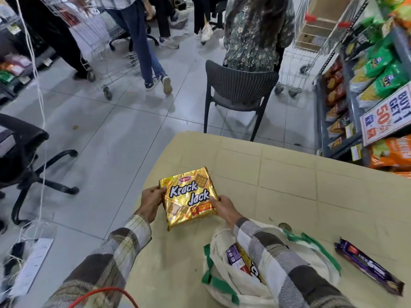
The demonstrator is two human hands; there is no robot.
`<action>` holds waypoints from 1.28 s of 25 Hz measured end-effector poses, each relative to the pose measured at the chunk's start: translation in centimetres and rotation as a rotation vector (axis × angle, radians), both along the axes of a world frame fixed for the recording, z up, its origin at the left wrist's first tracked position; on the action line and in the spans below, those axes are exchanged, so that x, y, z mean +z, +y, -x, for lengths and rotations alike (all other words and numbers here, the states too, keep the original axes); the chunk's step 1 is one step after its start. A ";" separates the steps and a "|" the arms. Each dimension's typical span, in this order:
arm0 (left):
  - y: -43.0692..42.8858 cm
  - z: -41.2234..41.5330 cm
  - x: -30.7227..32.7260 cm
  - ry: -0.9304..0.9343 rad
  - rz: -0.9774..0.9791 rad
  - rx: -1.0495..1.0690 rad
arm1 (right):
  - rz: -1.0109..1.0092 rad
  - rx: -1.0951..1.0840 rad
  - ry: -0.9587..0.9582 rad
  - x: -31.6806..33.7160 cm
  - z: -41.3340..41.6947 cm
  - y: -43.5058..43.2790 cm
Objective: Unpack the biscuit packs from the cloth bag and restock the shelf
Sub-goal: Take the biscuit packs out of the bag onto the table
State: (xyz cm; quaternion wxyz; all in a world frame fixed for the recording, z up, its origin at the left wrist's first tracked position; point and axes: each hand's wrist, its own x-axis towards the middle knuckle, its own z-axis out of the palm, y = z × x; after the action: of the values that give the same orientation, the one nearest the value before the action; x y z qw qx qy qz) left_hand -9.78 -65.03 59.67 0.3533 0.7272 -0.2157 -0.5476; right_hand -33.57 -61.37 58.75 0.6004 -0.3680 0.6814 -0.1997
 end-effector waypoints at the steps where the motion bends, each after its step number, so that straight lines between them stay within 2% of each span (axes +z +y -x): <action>1: 0.3 -0.2 -0.8 -0.016 -0.019 -0.002 | 0.006 0.032 0.054 -0.5 -0.3 0.0; 4: 0.7 -0.7 -3.0 -0.141 -0.080 -0.036 | 0.055 0.164 0.245 -1.8 -1.2 0.5; 8: 0.7 -0.3 -3.5 -0.341 -0.076 -0.068 | 0.113 0.160 0.377 -2.6 -1.6 1.2; 13: 1.1 0.7 -2.1 -0.511 -0.094 -0.135 | 0.126 0.203 0.391 -0.5 0.4 1.5; 16: 1.6 2.8 -0.5 -0.736 0.026 -0.315 | 0.200 0.090 0.381 1.6 4.5 1.9; 19: 2.4 7.4 1.9 -0.812 0.273 -0.414 | 0.243 0.023 0.427 3.6 9.7 3.5; 21: 3.4 10.9 3.3 -0.753 0.449 -0.512 | 0.237 0.002 0.444 4.6 12.9 5.4; 24: 5.7 16.3 4.9 -0.505 0.560 -0.694 | 0.190 0.044 0.428 5.6 16.6 8.5; 28: 10.8 22.4 4.6 -0.292 0.474 -0.974 | 0.110 0.289 0.429 5.7 19.6 11.9; 32: 16.4 26.8 2.1 -0.311 0.281 -1.131 | 0.072 0.632 0.574 5.3 21.2 14.0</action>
State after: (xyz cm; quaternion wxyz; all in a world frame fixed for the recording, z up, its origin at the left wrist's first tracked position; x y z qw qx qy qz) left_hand -36.59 -48.58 61.72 0.0644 0.5177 -0.6881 -0.5043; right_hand -54.80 -47.41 64.07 0.4048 -0.6202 0.6670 0.0809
